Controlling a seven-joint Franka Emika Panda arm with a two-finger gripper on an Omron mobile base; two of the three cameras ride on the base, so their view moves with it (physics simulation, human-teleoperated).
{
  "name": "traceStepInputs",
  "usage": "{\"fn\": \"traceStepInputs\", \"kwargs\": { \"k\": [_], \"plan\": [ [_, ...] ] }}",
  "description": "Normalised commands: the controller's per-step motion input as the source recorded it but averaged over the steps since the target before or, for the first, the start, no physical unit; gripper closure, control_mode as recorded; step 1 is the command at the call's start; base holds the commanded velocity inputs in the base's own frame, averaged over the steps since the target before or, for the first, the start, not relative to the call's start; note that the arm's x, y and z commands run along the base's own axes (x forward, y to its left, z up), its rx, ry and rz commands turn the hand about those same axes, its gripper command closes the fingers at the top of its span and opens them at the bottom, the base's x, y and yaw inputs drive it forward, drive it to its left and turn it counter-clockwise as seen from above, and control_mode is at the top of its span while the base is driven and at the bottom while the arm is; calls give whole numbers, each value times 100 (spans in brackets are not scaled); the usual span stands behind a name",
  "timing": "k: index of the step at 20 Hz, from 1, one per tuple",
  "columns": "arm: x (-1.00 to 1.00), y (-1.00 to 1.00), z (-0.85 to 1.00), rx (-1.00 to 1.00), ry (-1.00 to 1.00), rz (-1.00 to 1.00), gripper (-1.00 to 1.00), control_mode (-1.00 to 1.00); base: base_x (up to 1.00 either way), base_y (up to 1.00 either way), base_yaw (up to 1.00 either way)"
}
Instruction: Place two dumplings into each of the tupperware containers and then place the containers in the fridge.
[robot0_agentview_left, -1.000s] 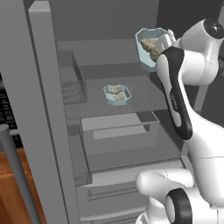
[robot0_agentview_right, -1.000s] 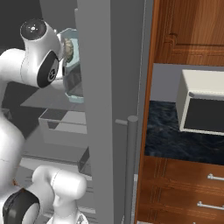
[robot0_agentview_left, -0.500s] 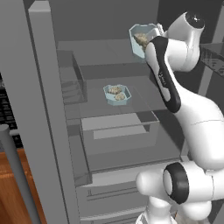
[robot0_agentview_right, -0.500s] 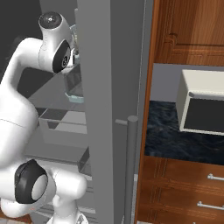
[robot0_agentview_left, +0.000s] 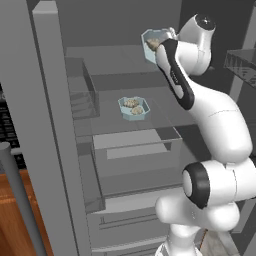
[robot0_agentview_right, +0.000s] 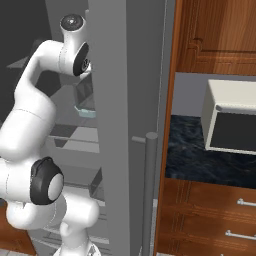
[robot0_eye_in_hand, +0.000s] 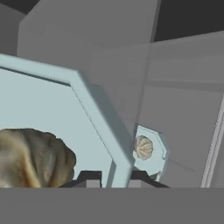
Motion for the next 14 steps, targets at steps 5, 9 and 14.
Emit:
{"fn": "traceStepInputs", "kwargs": {
  "k": [5, 9, 14],
  "plan": [
    [41, 4, -38, 0, 1, 0, 100, -100, 0, 0, 0],
    [38, 1, -13, 0, 0, 0, 100, -100, 0, 0, 0],
    [53, 0, 0, 0, 0, 0, 100, -100, 0, 0, 0]
  ]
}}
